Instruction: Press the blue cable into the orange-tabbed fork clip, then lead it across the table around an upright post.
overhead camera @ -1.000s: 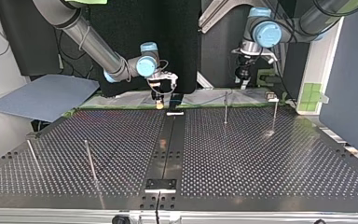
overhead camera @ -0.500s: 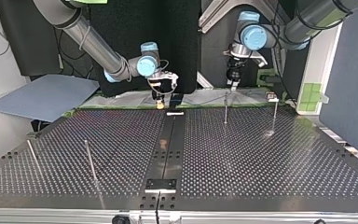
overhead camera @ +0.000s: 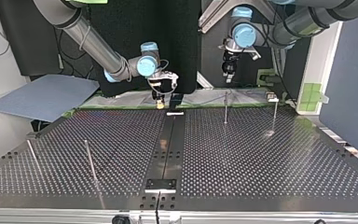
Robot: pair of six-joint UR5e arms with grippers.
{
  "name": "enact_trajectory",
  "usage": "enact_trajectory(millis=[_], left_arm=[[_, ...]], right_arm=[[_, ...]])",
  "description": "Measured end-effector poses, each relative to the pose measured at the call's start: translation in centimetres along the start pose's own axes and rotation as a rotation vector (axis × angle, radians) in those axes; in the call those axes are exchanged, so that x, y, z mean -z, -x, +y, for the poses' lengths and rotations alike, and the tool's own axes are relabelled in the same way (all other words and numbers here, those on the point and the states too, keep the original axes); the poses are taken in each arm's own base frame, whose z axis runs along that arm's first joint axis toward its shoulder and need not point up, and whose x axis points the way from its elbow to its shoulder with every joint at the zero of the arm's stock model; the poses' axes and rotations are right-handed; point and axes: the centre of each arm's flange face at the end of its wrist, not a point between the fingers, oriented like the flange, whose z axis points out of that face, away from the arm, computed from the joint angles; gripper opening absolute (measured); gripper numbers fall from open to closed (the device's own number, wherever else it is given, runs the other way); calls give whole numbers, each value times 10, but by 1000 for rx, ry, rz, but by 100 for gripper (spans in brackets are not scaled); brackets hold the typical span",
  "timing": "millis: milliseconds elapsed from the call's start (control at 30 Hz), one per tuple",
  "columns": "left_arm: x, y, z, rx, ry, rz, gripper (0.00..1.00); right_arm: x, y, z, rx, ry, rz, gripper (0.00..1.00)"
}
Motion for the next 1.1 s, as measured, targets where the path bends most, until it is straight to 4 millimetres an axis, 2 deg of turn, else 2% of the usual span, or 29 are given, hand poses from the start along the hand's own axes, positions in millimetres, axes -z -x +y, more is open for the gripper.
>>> enact_trajectory(millis=[367, 667, 1100], left_arm=[[-15, 11, -2, 2, 3, -35, 100], [-16, 12, -3, 1, 1, -40, 100], [-25, 20, -19, 26, -28, -66, 100]], right_arm=[[0, 0, 0, 1, 0, 0, 0], [0, 0, -1, 3, -1, 0, 0], [1, 0, -1, 5, -1, -2, 0]])
